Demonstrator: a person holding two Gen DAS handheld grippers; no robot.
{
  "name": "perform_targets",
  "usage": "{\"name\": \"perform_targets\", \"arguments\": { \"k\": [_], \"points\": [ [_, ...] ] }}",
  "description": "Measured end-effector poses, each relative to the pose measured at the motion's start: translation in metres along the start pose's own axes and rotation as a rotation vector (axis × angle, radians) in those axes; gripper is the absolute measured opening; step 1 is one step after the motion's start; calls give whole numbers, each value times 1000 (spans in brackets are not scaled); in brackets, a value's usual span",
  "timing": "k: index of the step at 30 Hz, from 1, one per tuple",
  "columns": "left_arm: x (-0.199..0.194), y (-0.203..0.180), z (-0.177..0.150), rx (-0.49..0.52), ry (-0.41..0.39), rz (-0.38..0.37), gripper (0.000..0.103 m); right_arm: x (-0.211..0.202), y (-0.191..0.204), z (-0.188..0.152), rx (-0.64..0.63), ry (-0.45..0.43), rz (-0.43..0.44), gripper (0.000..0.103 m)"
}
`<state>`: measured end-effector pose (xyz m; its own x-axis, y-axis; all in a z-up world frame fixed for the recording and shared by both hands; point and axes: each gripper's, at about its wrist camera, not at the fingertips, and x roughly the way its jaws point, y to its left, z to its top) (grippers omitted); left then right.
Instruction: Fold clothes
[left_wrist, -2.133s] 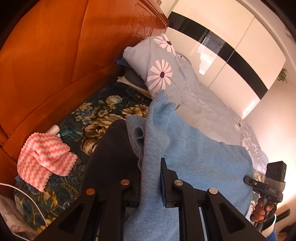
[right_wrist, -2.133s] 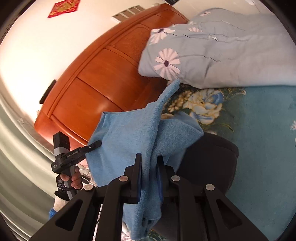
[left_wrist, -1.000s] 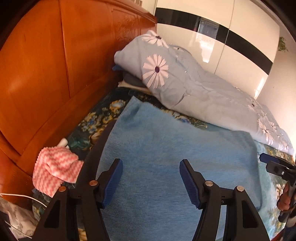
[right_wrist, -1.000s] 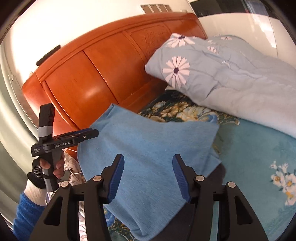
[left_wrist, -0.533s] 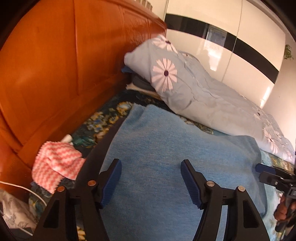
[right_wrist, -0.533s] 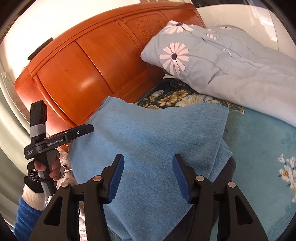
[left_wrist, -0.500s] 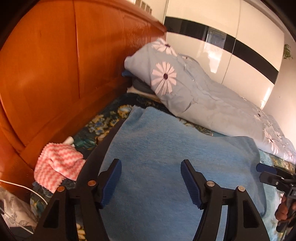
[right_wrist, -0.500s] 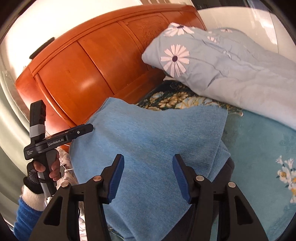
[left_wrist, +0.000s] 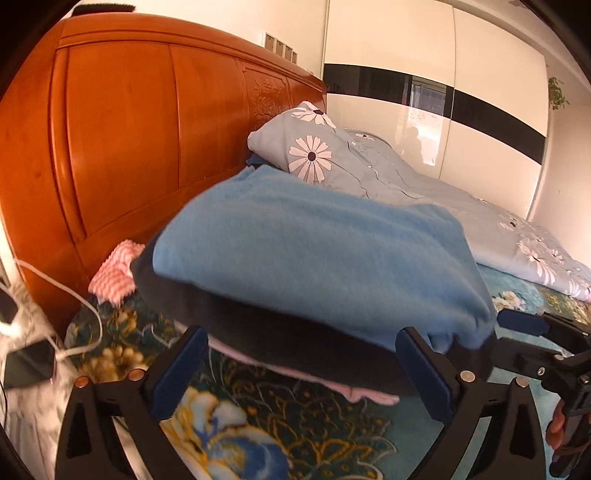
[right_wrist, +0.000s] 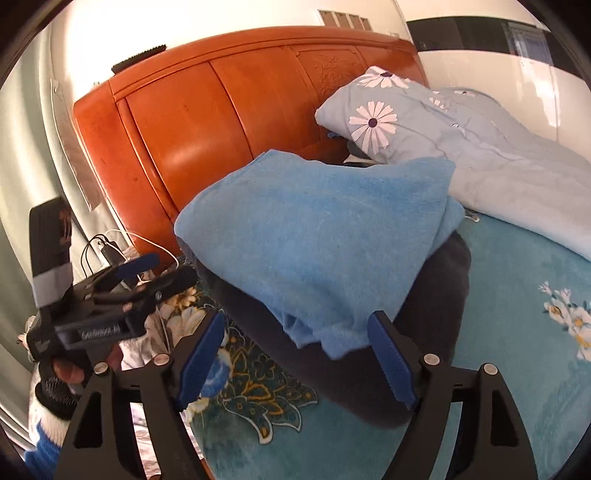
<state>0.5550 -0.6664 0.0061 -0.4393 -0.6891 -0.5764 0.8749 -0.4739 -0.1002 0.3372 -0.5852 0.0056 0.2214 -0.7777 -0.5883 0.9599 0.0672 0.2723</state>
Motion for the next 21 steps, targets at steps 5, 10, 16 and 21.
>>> {"name": "perform_targets", "arguments": {
  "k": [5, 10, 16, 21],
  "points": [
    [-26, -8, -24, -59, -15, -16, 103, -26, 10, -16, 7, -42, -32, 103],
    [-49, -26, -45, -43, -23, 28, 103, -52, 22, -39, 1, -85, -79, 103],
    [-74, -55, -62, 2, -8, 93, 103, -77, 30, -66, 34, -83, -143, 103],
    [-102, -67, -63, -8, -39, 105, 103, -100, 36, -82, 72, -78, -164, 103]
  ]
}}
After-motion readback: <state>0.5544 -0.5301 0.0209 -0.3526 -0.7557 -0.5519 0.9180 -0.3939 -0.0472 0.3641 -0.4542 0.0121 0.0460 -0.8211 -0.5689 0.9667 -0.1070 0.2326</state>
